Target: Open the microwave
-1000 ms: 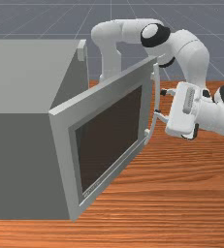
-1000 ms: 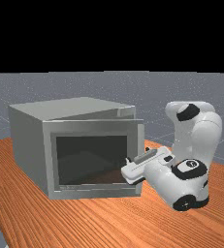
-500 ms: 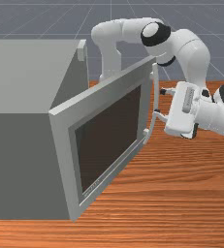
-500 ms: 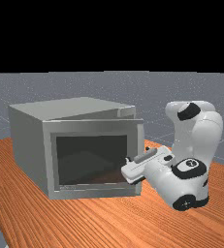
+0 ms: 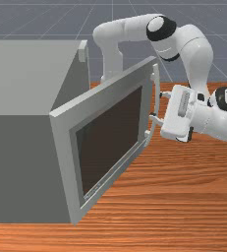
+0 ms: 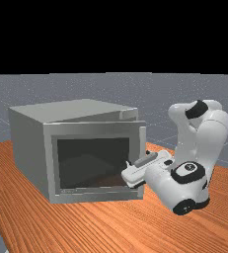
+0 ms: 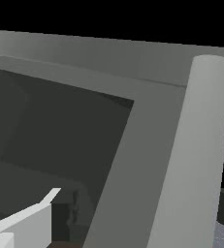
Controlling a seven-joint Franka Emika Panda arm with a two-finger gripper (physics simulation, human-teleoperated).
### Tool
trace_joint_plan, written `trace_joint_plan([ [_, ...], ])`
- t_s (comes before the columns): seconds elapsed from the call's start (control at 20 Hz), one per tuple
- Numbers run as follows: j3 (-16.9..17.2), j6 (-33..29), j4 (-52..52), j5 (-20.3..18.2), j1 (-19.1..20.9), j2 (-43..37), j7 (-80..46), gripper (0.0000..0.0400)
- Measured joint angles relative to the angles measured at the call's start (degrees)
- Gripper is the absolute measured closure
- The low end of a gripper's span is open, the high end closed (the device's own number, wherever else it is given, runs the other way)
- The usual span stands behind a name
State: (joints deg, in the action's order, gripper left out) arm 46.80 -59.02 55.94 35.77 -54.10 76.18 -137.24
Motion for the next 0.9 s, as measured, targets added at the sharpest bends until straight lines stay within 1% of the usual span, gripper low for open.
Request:
trace_joint_plan([
  [0.15, 0.0, 0.0, 0.0, 0.0, 0.0, 0.0, 0.0, 0.0000],
  [0.2, -0.1, -2.4, 3.9, 0.5, -1.2, -1.2, -1.9, 0.0000],
  [0.25, -0.1, -4.2, 5.3, 1.1, -2.2, -2.3, -2.9, 0.0000],
  [0.45, 0.5, -14.1, 16.4, 3.9, -8.0, -8.7, -10.0, 0.0000],
  [0.6, 1.0, -22.2, 25.0, 6.5, -12.3, -13.2, -16.0, 0.0000],
  [0.75, 1.8, -29.7, 32.3, 9.9, -16.2, -17.0, -21.9, 0.0000],
  [0.8, 1.9, -31.7, 34.0, 10.3, -17.1, -18.7, -22.8, 0.0000],
  [0.9, 2.6, -35.4, 37.0, 12.5, -18.7, -20.6, -25.9, 0.0000],
])
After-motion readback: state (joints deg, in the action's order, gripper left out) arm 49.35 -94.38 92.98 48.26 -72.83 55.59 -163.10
